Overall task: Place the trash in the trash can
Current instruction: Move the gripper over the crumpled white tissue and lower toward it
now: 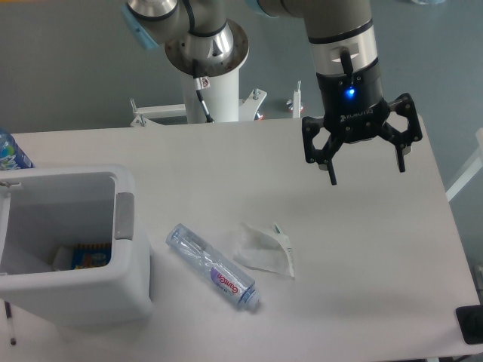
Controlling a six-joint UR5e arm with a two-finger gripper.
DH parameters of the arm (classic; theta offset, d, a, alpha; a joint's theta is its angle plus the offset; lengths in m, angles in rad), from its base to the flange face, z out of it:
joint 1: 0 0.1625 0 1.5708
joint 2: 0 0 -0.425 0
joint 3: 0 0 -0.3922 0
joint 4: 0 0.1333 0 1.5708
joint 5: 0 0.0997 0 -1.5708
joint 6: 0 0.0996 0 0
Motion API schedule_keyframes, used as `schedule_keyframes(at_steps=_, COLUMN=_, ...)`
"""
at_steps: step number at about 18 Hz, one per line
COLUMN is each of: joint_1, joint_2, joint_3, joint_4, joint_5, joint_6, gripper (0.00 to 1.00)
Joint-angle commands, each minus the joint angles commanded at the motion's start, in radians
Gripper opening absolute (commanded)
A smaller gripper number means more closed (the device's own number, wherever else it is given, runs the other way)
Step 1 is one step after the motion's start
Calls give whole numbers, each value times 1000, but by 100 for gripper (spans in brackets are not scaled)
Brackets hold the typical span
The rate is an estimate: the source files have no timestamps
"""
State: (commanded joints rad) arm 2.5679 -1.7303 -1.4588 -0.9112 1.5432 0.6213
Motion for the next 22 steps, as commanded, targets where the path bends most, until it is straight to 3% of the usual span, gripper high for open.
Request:
schedule_keyframes(at_steps=7, joint_1=-2, joint_2=3, joint_3=-34, joint_4=12, joint_5=40, joint_6=-11, gripper=100)
schedule_keyframes(at_steps=16, joint_1=-60, joint_2=-8, joint_3=-130, joint_4=23, joint_5=95, joint_6=-24, gripper=100)
schedule_keyframes(at_steps=20, joint_1=-81, joint_2=-38, joint_3=-161, joint_4=25, joint_5=91, joint_6=-227, gripper=100)
schedule_keyframes(at_steps=22, joint_1=-101, joint_2=-51, joint_3=-178, joint_4=21, joint_5=77, joint_6=-256, gripper=100)
